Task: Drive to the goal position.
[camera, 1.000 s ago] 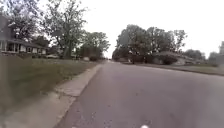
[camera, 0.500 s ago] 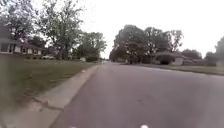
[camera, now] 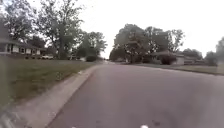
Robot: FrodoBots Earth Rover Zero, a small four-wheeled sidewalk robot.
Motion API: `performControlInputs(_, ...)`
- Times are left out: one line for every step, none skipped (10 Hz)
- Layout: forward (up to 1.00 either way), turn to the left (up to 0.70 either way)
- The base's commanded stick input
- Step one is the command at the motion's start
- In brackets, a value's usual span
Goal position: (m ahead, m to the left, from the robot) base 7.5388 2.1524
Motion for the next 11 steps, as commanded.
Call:
performControlInputs(1.00,0.00)
performControlInputs(1.00,0.00)
performControlInputs(1.00,0.00)
performControlInputs(1.00,0.00)
performControlInputs(1.00,0.00)
performControlInputs(1.00,0.00)
performControlInputs(1.00,0.00)
performControlInputs(1.00,0.00)
performControlInputs(1.00,0.00)
performControlInputs(1.00,0.00)
performControlInputs(1.00,0.00)
